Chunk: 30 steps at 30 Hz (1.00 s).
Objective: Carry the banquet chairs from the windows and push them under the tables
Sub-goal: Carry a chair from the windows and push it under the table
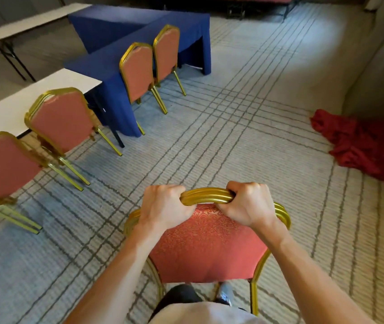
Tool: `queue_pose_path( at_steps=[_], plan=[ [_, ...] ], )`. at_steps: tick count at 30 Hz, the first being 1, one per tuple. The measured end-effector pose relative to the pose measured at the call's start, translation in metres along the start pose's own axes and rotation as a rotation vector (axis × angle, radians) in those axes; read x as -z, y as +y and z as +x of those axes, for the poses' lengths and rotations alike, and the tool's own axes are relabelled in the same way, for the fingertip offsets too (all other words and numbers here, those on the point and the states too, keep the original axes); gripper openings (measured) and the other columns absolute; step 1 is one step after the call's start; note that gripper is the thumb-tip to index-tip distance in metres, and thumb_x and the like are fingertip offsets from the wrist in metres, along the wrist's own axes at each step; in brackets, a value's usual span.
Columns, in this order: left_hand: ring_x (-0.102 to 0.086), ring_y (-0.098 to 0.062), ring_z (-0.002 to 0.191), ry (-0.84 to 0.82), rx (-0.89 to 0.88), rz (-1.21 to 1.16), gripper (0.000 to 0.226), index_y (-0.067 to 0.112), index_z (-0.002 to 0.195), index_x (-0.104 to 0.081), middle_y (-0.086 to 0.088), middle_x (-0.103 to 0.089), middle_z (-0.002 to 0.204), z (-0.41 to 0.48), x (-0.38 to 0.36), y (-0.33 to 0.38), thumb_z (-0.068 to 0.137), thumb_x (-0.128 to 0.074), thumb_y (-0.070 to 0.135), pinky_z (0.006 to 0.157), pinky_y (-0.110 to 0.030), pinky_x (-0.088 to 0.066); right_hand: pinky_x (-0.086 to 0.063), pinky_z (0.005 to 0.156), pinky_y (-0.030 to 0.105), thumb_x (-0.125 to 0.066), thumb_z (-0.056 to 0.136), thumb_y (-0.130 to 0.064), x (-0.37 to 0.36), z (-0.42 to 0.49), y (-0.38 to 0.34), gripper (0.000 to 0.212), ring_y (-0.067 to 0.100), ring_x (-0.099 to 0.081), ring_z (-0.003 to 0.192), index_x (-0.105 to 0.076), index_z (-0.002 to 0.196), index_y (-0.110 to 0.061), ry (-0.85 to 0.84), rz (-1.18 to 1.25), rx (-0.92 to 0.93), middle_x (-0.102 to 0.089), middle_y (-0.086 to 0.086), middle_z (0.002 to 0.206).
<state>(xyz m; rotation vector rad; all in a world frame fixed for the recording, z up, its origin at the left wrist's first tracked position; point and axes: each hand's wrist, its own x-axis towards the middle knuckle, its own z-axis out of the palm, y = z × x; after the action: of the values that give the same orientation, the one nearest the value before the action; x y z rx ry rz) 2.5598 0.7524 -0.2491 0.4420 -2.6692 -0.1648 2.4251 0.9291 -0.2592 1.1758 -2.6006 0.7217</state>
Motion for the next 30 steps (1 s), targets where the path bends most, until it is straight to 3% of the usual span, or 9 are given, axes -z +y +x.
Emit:
queue_pose_path(
  at_steps=[8, 14, 19, 25, 30],
  plan=[
    [-0.058, -0.025, 0.046, -0.012, 0.029, -0.012, 0.041, 0.019, 0.050, -0.049, 0.001, -0.057, 0.050, 0.130, -0.056, -0.047, 0.060, -0.084, 0.039, 0.052, -0.025, -0.024, -0.046, 0.050, 0.028, -0.056, 0.069, -0.065, -0.048, 0.139, 0.048, 0.048, 0.026, -0.057, 0.046, -0.047, 0.055, -0.021, -0.003, -0.014, 0.034, -0.054, -0.002, 0.046],
    [-0.055, -0.022, 0.043, -0.032, 0.027, -0.060, 0.058, 0.026, 0.053, -0.034, 0.002, -0.055, 0.048, 0.241, -0.116, -0.101, 0.060, -0.088, 0.041, 0.052, -0.023, -0.022, -0.047, 0.053, 0.030, -0.070, 0.070, -0.059, -0.097, 0.255, 0.082, 0.045, 0.024, -0.056, 0.047, -0.047, 0.055, -0.022, -0.078, -0.034, -0.014, -0.052, -0.004, 0.046],
    [-0.057, -0.022, 0.045, -0.020, -0.036, -0.055, 0.044, 0.019, 0.051, -0.050, 0.003, -0.056, 0.049, 0.342, -0.144, -0.136, 0.059, -0.087, 0.040, 0.051, -0.023, -0.023, -0.051, 0.054, 0.032, -0.071, 0.069, -0.060, -0.114, 0.348, 0.103, 0.046, 0.026, -0.060, 0.050, -0.047, 0.056, -0.023, -0.041, -0.082, -0.062, -0.056, -0.002, 0.048],
    [-0.057, -0.022, 0.046, -0.031, -0.087, -0.105, 0.042, 0.019, 0.052, -0.046, 0.004, -0.055, 0.050, 0.455, -0.175, -0.165, 0.065, -0.079, 0.042, 0.052, -0.024, -0.024, -0.051, 0.056, 0.033, -0.061, 0.068, -0.062, -0.130, 0.447, 0.135, 0.044, 0.027, -0.059, 0.052, -0.050, 0.057, -0.021, -0.023, -0.070, -0.133, -0.057, -0.002, 0.049],
    [-0.051, -0.019, 0.043, -0.066, -0.136, -0.139, 0.040, 0.024, 0.053, -0.040, 0.008, -0.043, 0.048, 0.542, -0.215, -0.183, 0.069, -0.072, 0.043, 0.050, -0.024, -0.028, -0.050, 0.054, 0.031, -0.076, 0.068, -0.053, -0.159, 0.524, 0.181, 0.043, 0.025, -0.058, 0.049, -0.051, 0.057, -0.020, -0.034, -0.091, -0.138, -0.055, -0.004, 0.047]
  ],
)
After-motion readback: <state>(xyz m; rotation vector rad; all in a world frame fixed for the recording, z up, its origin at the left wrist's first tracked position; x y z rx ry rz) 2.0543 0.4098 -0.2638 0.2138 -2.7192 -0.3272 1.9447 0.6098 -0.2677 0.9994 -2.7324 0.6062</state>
